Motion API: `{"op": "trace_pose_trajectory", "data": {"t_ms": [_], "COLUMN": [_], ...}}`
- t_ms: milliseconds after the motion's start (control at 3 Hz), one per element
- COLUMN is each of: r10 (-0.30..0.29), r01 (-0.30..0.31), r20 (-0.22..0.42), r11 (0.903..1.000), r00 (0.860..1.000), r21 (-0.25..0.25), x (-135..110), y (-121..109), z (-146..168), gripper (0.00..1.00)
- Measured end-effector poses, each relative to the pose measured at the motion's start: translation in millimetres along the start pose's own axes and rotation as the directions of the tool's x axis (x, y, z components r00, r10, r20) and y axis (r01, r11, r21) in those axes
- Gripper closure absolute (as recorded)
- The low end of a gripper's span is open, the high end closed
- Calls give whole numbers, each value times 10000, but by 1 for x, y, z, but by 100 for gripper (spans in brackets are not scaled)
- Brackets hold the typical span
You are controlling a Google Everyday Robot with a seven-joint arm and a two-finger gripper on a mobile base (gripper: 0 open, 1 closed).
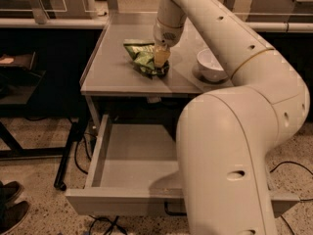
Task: Place green jalapeno chip bag into top drawer
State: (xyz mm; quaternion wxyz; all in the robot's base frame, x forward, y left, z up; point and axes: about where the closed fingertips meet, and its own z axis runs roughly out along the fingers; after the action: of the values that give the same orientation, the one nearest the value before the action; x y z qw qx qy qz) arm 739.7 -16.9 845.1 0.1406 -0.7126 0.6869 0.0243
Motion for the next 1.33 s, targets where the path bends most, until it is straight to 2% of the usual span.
{"op": "trace_pose_trajectory", "data": {"t_ms": [333, 667, 1000, 1333], "r10": [-207, -765, -1466, -1484], "r01": [202, 739, 1391, 1406], "r20": [91, 158, 311, 326], "r11": [9981, 9893, 9748, 9745], "r00": [9997, 9969, 9887, 9884], "r21": [579, 1261, 1743, 1747], "x": [-7, -18, -27, -28], "y": [-6, -4, 13, 12], "z": [-12, -46, -83, -82], "gripper": [100, 100, 100, 100]}}
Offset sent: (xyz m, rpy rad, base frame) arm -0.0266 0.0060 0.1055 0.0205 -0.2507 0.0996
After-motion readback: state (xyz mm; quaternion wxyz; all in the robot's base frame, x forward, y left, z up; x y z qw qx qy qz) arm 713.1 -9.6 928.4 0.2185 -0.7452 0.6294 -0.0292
